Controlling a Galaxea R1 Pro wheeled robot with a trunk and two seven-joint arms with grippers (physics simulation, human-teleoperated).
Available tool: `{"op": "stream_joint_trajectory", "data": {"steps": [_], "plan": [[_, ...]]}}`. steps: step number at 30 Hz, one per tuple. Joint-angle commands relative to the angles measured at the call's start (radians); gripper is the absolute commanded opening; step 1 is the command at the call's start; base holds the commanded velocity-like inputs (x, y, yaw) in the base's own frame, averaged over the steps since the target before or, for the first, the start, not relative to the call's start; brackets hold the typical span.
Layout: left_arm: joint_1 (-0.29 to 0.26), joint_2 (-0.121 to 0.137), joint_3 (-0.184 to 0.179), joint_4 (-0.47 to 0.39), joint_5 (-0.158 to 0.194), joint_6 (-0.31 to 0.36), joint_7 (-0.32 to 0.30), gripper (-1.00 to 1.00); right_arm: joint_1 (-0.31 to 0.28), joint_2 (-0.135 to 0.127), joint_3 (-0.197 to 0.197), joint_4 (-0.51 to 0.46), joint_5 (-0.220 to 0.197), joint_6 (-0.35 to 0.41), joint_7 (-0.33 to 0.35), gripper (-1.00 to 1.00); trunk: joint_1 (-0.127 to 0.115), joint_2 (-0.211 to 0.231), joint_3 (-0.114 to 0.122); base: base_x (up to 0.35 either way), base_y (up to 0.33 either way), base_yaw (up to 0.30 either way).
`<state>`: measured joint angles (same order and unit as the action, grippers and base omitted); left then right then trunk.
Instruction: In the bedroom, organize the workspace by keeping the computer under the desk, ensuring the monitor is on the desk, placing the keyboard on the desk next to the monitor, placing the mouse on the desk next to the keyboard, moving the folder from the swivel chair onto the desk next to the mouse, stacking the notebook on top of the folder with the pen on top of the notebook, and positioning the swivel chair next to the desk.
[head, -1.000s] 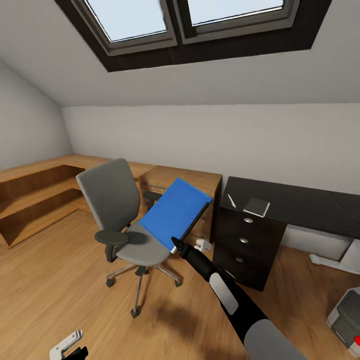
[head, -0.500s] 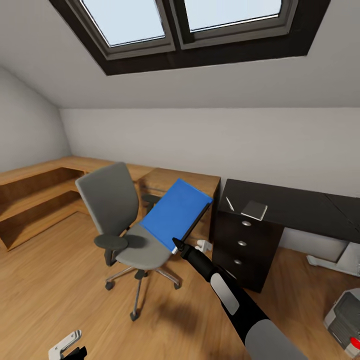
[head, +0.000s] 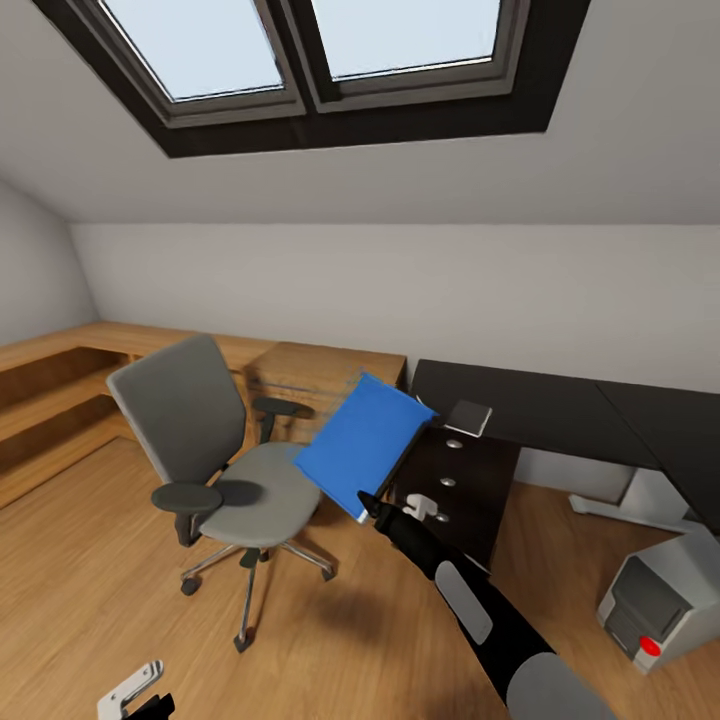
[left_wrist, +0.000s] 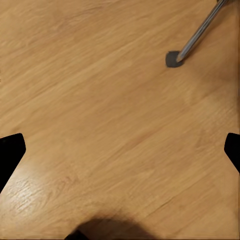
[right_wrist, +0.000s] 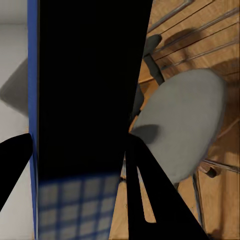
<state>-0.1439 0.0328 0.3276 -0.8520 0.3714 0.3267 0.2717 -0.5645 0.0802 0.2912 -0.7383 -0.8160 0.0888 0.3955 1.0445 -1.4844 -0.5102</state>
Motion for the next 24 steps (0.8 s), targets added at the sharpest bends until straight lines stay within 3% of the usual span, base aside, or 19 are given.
{"op": "stream_joint_trajectory", "data": {"steps": [1, 4, 7, 9, 17, 24], "plan": [[0.0, 0.001, -0.001, -0.002, 0.011, 0.003, 0.006, 1.0, 0.0, -0.009, 0.0, 0.016, -0.01, 0.006, 0.001, -1.0, -0.004, 0.007, 0.002, -0.055, -0.049, -0.017], [0.0, 0.001, -0.001, -0.002, 0.011, 0.003, 0.006, 1.0, 0.0, -0.021, 0.001, 0.022, -0.009, 0.006, 0.001, -1.0, -0.016, 0.028, 0.012, -0.025, -0.023, -0.008], [0.0, 0.001, -0.001, -0.002, 0.011, 0.003, 0.006, 1.0, 0.0, -0.026, 0.007, 0.099, -0.006, 0.006, 0.002, -1.0, -0.027, 0.049, 0.021, -0.003, -0.002, -0.001], [0.0, 0.0, -0.001, -0.002, 0.011, 0.003, 0.006, 1.0, 0.0, -0.027, 0.006, 0.211, 0.054, -0.013, 0.001, -1.0, -0.035, 0.063, 0.027, 0.0, 0.0, 0.0], [0.0, -0.001, 0.001, 0.02, 0.014, 0.004, 0.005, 1.0, 0.0, -0.023, 0.006, 0.456, 0.21, -0.295, -0.006, -1.0, -0.066, 0.119, 0.052, 0.0, 0.0, 0.0], [0.0, 0.0, 0.002, 0.116, 0.011, 0.003, 0.004, 1.0, 0.0, -0.025, 0.006, 0.615, 0.243, -0.452, -0.007, -1.0, -0.092, 0.168, 0.074, 0.0, 0.0, 0.0]]}}
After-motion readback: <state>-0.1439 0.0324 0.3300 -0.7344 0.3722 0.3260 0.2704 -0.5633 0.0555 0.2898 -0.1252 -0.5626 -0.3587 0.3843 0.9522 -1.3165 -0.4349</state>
